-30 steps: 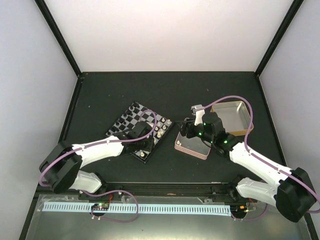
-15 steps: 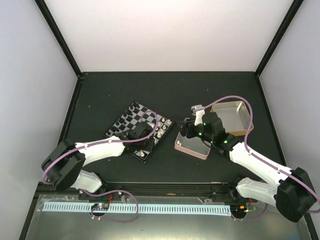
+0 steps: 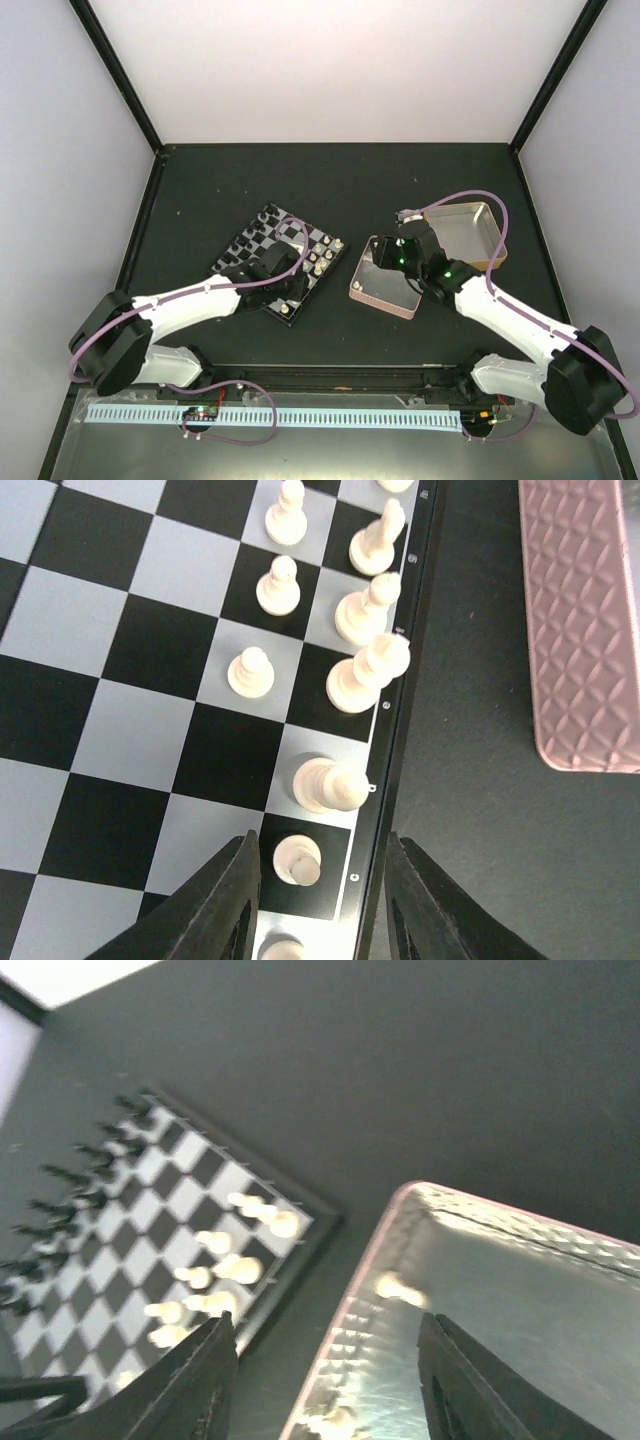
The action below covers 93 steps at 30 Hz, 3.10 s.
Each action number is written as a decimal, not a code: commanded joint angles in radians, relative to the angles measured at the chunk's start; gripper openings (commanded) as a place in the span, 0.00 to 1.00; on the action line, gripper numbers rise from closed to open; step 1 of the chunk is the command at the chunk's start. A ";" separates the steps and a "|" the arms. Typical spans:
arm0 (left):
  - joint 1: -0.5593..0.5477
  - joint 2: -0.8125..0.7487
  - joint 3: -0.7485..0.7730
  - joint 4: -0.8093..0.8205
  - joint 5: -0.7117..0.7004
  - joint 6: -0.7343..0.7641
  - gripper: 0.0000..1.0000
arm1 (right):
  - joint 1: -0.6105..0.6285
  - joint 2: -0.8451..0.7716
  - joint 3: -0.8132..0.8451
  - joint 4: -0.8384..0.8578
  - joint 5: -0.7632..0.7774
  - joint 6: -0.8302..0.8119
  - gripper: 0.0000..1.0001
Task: Set up the chess pieces on the board
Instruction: Place the chess piece on the chessboard, then adjust the chess piece in the storage box.
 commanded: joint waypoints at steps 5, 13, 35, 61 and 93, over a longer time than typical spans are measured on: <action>0.020 -0.119 0.066 -0.069 -0.025 -0.052 0.39 | -0.084 0.138 0.026 -0.138 0.042 0.275 0.41; 0.067 -0.208 0.070 -0.093 0.016 -0.071 0.41 | -0.111 0.310 0.042 -0.013 -0.089 0.384 0.39; 0.118 -0.253 0.039 -0.095 0.070 -0.072 0.42 | -0.146 0.555 0.007 0.223 -0.172 0.649 0.28; 0.143 -0.251 0.008 -0.069 0.114 -0.082 0.41 | -0.145 0.456 0.047 0.148 0.001 0.354 0.06; 0.158 -0.242 0.003 -0.056 0.131 -0.078 0.42 | 0.043 0.600 0.323 -0.364 0.403 -0.011 0.22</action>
